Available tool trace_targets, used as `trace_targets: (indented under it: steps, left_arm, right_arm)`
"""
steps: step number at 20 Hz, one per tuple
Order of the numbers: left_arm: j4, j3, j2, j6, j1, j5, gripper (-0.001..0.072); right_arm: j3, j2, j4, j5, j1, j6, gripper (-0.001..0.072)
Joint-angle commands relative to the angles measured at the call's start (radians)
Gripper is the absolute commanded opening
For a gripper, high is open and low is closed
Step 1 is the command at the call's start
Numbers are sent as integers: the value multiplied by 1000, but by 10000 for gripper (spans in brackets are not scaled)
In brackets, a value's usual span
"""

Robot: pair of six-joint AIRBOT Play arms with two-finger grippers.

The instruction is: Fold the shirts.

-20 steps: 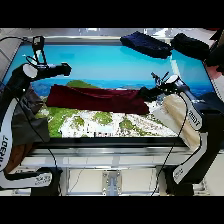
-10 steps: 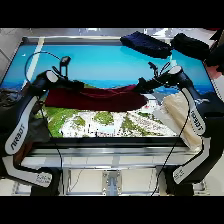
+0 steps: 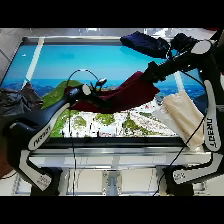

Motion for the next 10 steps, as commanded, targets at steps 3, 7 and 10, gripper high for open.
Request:
trace_targets:
  steps: [3,7,10]
  left_arm:
    - [-26,2,146,0,1,67,11]
    - [98,2,418,0,209,22,11]
    - [126,2,614,0,393,23,11]
  right_arm:
    - [38,32,-69,29,18,145,22]
    - [38,25,-113,-206,158,176,20]
    - [38,-32,-111,-410,324,197,20]
